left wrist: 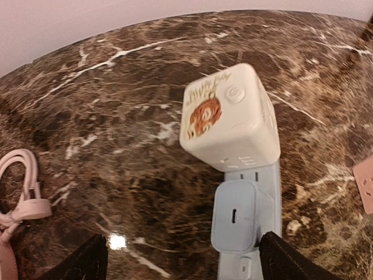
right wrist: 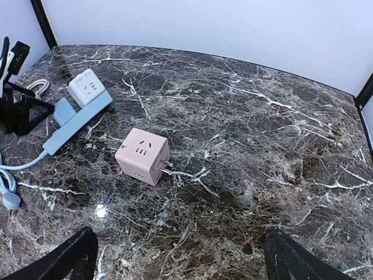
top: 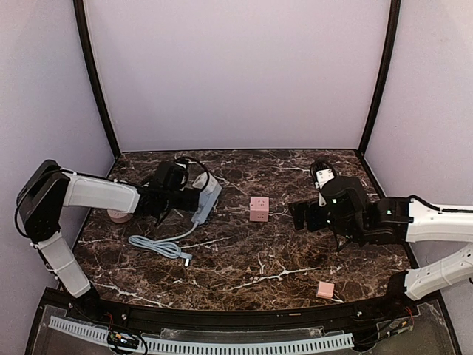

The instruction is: Insert the plug

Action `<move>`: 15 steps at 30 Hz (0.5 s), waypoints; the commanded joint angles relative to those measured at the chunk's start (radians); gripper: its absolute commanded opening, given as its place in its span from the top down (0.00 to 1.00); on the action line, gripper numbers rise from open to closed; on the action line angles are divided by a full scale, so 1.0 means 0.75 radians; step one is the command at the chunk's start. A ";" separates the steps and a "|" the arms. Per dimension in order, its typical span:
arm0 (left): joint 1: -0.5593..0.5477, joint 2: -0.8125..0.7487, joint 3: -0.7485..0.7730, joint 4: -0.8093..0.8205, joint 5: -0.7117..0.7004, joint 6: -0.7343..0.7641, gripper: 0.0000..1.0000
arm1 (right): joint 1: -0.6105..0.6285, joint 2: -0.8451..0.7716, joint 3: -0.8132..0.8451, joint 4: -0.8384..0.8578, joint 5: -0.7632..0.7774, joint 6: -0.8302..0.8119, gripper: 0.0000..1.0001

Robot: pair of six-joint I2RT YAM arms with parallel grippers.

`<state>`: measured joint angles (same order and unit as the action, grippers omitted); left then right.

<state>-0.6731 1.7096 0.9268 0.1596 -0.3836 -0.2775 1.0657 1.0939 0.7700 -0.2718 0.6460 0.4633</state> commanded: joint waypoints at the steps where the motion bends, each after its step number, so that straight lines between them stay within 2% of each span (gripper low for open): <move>1: 0.199 -0.044 0.054 -0.225 -0.020 -0.027 0.13 | -0.012 -0.032 -0.031 0.070 -0.041 -0.033 0.01; 6: 0.357 0.088 0.213 -0.401 0.046 0.011 0.18 | -0.012 -0.028 -0.037 0.088 -0.079 -0.045 0.01; 11: 0.481 0.200 0.322 -0.460 0.127 0.053 0.20 | -0.012 -0.028 -0.048 0.097 -0.104 -0.048 0.01; 15: 0.552 0.324 0.446 -0.531 0.188 0.073 0.27 | -0.012 -0.026 -0.055 0.099 -0.104 -0.053 0.01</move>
<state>-0.2974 1.8935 1.1881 -0.1314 -0.3088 -0.2546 1.0641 1.0840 0.7452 -0.2279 0.5781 0.4347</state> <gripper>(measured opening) 0.753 0.986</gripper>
